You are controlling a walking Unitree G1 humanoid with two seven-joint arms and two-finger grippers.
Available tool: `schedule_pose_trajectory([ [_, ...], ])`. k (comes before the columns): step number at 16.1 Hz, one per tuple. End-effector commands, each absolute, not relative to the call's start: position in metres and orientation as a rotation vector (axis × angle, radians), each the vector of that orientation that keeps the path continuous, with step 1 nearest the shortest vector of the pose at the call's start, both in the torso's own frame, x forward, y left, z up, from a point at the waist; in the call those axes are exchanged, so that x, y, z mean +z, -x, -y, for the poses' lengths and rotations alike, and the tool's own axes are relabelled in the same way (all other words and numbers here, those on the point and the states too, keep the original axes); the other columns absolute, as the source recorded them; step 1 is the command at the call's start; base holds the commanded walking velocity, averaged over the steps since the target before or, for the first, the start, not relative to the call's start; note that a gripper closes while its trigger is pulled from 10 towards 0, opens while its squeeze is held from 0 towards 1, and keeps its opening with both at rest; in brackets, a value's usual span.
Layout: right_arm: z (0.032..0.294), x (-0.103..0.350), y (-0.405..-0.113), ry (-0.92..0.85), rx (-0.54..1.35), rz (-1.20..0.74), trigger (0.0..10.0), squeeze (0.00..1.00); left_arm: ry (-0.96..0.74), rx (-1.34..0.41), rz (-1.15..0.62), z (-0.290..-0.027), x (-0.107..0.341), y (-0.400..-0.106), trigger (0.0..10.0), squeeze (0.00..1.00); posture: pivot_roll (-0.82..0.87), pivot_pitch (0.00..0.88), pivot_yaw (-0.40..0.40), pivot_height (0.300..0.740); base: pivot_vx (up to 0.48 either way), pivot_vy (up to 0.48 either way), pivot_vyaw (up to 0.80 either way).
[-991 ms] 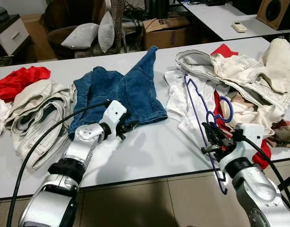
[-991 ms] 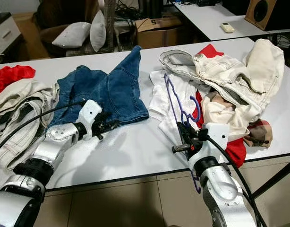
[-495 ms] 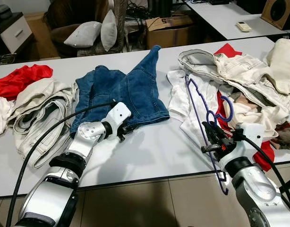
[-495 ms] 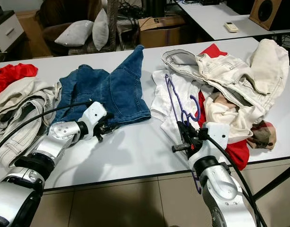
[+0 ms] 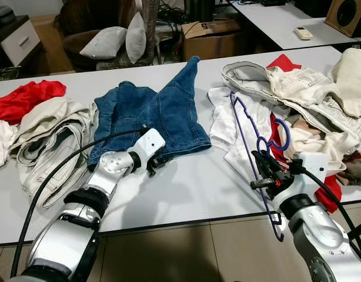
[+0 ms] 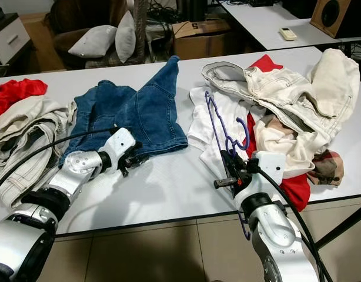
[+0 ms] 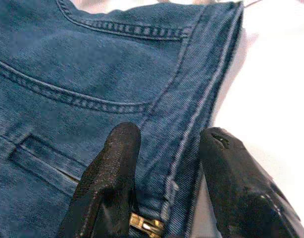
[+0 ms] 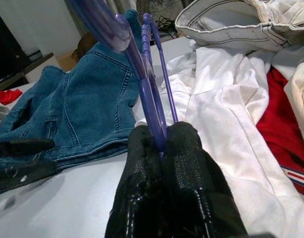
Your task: Hang hanger
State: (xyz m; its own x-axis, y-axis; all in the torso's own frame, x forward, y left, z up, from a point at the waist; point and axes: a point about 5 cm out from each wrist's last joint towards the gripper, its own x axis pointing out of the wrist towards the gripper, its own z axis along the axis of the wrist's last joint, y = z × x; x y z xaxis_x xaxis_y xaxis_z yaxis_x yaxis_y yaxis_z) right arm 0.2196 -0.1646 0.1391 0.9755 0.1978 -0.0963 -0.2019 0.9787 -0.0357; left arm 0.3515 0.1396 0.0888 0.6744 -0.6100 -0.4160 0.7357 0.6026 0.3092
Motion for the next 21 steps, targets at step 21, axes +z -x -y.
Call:
schedule_pose_trajectory([
  [21, 0.159, 0.132, -0.222, 0.052, 0.223, -0.115, 10.0, 0.00, -0.607, -0.757, -0.283, -0.151, 0.096, -0.359, 10.0, 0.00, -0.07, 0.000, 0.112, 0.740, 0.000, 0.000, 0.00],
])
